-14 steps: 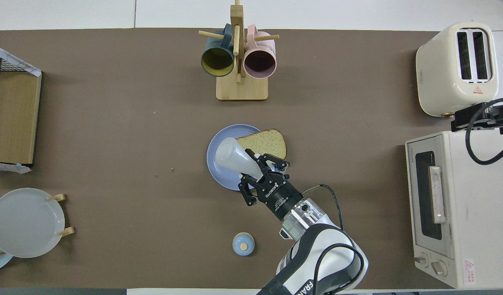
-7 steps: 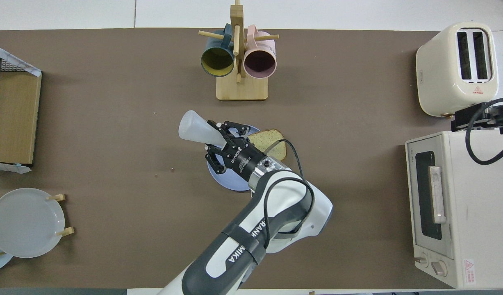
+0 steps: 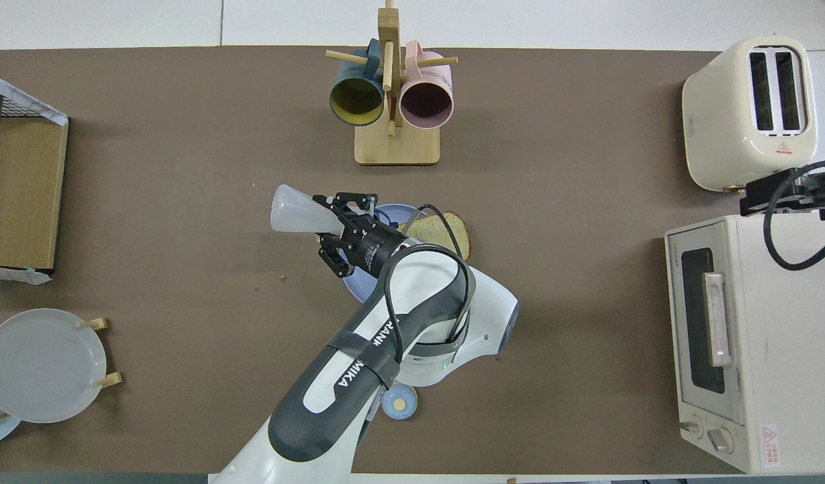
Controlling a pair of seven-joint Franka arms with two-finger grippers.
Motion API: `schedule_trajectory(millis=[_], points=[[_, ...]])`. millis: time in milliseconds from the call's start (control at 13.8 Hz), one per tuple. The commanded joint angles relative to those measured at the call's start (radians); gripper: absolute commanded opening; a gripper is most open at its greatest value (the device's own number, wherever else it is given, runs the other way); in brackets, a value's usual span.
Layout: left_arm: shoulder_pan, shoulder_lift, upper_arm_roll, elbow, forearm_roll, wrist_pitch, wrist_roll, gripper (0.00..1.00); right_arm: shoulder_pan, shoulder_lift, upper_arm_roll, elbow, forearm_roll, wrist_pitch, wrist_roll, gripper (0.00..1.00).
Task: Put bread on plate and add seasoning
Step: 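Set the bottle back near the mug rack with the left gripper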
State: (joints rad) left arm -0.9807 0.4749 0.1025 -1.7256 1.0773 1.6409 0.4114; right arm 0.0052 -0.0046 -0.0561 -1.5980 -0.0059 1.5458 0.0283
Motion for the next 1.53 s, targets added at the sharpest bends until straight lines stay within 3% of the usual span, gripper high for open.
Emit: schedule_trajectory(millis=[0,218,363,654,1453], points=[[0.030,-0.059,-0.003,-0.026,-0.042,0.022,-0.020,0.00,-0.016,-0.023,0.007,-0.028,0.001,0.011,-0.025,1.00],[0.034,-0.114,-0.006,-0.034,-0.065,0.020,-0.011,0.00,-0.014,-0.023,0.007,-0.028,0.000,0.011,-0.025,1.00],[0.062,-0.191,-0.006,-0.055,-0.108,0.025,0.009,0.00,-0.014,-0.023,0.007,-0.028,0.000,0.011,-0.025,1.00],[0.166,-0.317,-0.006,-0.055,-0.249,0.059,0.078,0.00,-0.014,-0.023,0.007,-0.028,0.000,0.011,-0.025,1.00],[0.460,-0.418,-0.003,-0.087,-0.773,0.356,-0.019,0.00,-0.005,-0.025,0.009,-0.028,0.000,-0.013,-0.025,1.00]])
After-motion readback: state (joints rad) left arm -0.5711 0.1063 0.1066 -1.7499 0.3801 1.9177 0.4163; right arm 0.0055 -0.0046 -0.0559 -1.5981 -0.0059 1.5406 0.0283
